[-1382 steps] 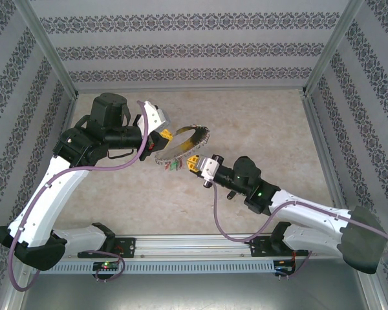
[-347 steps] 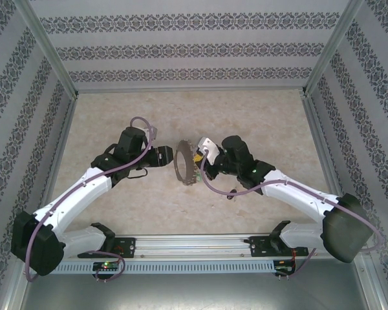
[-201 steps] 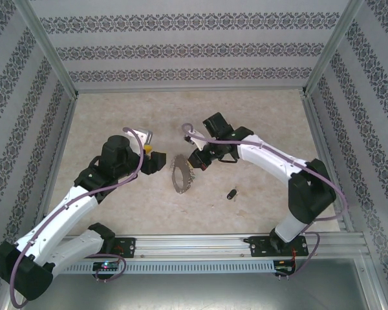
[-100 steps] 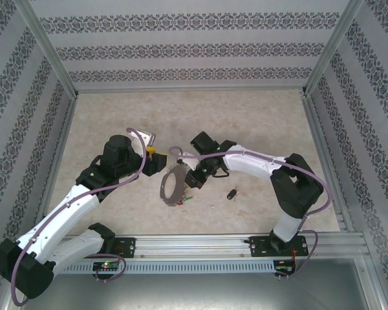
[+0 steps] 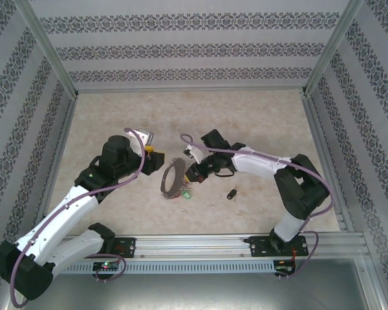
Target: Put the keys on the keyring
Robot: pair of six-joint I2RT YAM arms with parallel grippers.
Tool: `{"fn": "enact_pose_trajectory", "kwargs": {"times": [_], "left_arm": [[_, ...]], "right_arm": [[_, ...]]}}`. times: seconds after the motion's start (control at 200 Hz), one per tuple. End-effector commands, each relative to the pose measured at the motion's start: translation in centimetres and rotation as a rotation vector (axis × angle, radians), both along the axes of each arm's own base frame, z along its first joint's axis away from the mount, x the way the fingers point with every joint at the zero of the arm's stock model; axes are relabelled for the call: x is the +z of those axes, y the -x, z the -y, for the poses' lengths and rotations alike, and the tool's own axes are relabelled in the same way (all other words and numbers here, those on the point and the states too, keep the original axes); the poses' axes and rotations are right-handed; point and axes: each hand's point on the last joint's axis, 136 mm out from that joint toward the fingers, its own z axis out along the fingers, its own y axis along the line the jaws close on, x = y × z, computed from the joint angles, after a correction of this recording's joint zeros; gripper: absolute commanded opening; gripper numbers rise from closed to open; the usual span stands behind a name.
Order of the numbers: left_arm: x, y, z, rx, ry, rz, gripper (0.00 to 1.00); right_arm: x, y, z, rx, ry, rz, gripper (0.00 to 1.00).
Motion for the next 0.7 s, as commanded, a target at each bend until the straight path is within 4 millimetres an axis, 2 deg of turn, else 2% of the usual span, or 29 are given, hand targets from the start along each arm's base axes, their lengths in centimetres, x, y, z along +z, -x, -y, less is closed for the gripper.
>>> {"fn": "enact_pose_trajectory", "kwargs": {"times": [0.0,0.155,0.205,0.265,0.36,0.49,0.56,0.61,0.659,0.694], "left_arm": [[2.2,-0.2,0.0,-0.019,0.010,0.095,0.53],[3.1,0.7,0.8,-0.128,-0.025,0.187,0.52],[3.5,0.9,0.9,-0.152,-0.039,0.211,0.52],[3.7,1.3,1.2,-0.194,-0.059,0.234,0.52],[3.9,1.9,1.8,-0.263,-0.085,0.263,0.51],[3.6,2.6,2.7,-0.349,-0.095,0.271,0.51],[3.3,3.1,3.3,-0.406,-0.093,0.269,0.51],[3.2,3.6,3.8,-0.452,-0.087,0.269,0.50],[3.1,4.0,4.2,-0.490,-0.077,0.270,0.50],[3.1,4.3,4.5,-0.519,-0.068,0.274,0.50]], "right_arm": [[6.3,-0.4,-0.6,0.029,-0.123,0.225,0.00],[8.5,-0.9,1.9,0.080,0.004,0.720,0.00],[9.0,-1.3,2.6,0.087,0.093,0.876,0.00],[9.4,-1.2,3.1,0.104,0.138,0.969,0.00],[9.9,-1.2,3.7,0.097,0.126,0.937,0.00],[10.4,-0.8,3.3,0.065,0.051,0.905,0.00],[12.3,-1.7,3.5,-0.066,-0.114,0.784,0.00],[13.4,-1.5,3.4,-0.082,-0.242,0.686,0.00],[13.2,-0.6,2.9,-0.007,-0.261,0.644,0.00],[12.7,-0.7,2.8,-0.010,-0.220,0.628,0.00]]}}
